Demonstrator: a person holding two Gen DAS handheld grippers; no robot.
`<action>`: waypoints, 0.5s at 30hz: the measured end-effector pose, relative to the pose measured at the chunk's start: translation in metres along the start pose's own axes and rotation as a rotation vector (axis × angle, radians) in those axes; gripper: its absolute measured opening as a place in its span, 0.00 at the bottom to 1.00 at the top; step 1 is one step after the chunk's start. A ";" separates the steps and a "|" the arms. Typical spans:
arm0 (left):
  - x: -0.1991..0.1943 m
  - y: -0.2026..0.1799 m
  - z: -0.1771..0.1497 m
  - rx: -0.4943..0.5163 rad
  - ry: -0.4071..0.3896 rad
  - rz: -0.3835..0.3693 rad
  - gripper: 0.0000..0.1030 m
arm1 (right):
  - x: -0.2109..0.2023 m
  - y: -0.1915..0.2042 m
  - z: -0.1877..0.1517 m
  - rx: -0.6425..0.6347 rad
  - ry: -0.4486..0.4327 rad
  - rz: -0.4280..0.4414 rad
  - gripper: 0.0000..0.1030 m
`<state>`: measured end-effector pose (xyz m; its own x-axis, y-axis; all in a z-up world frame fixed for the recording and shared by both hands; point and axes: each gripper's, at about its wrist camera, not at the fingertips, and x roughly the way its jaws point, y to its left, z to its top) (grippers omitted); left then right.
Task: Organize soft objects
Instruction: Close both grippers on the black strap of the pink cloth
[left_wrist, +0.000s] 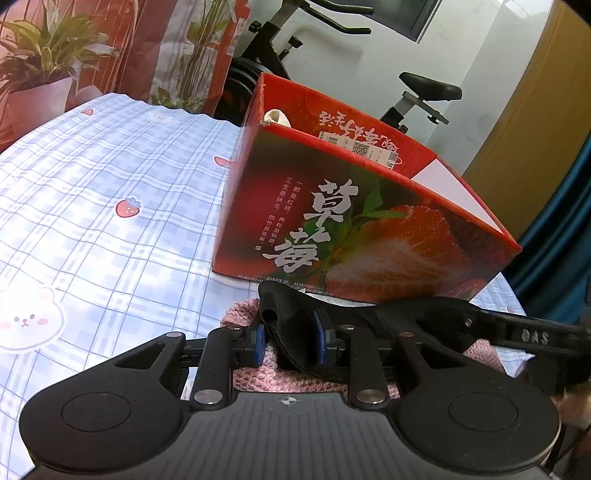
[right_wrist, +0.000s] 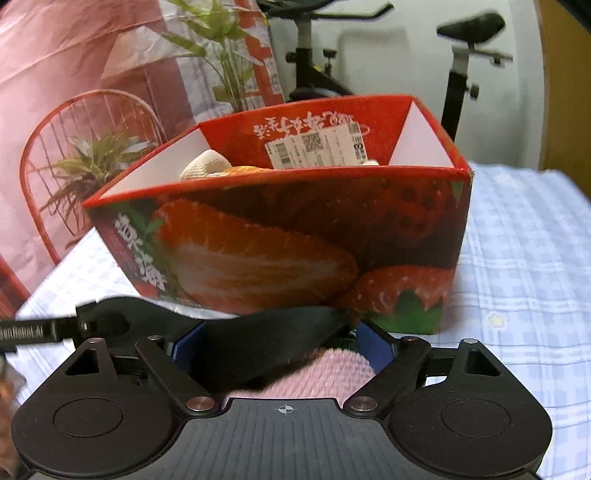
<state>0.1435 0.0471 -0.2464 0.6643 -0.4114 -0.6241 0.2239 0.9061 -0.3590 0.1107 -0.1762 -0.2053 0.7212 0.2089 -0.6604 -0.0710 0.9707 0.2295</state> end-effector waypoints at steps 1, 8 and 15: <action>-0.001 0.000 0.000 -0.001 0.001 -0.002 0.26 | 0.003 -0.003 0.003 0.022 0.016 0.016 0.76; -0.017 -0.001 0.006 0.006 -0.047 -0.018 0.26 | 0.004 -0.012 0.015 0.104 0.031 0.018 0.43; -0.046 -0.018 0.015 0.081 -0.128 -0.028 0.25 | -0.040 0.005 0.021 0.001 -0.118 0.036 0.23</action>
<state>0.1191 0.0509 -0.2008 0.7413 -0.4252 -0.5193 0.2966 0.9016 -0.3149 0.0963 -0.1821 -0.1626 0.7944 0.2278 -0.5631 -0.0974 0.9628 0.2520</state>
